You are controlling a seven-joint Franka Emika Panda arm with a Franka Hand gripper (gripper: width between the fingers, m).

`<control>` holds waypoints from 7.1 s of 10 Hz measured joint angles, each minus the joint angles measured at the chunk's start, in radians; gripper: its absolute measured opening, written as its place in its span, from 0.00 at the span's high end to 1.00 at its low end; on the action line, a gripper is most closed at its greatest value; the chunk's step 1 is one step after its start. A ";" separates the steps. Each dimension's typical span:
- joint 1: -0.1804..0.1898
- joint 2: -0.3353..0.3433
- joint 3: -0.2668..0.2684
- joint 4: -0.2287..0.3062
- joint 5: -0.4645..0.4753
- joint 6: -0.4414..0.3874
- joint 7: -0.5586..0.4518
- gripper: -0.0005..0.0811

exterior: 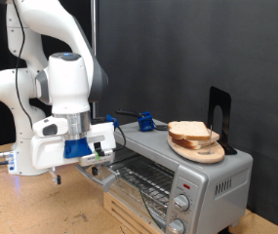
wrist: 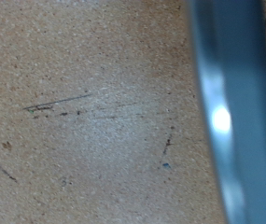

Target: Make a piece of toast with the oven

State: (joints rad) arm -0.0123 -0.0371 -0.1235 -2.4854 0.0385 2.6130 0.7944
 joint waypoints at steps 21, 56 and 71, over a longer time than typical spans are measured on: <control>-0.045 0.239 -0.087 0.054 -0.348 0.060 0.343 0.00; -0.092 -0.354 0.213 0.041 0.544 -0.411 -0.708 0.00; -0.043 -0.585 0.329 0.021 0.428 -0.518 -0.875 0.00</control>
State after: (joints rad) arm -0.0548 -0.6224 0.2057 -2.4649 0.4668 2.0947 -0.0802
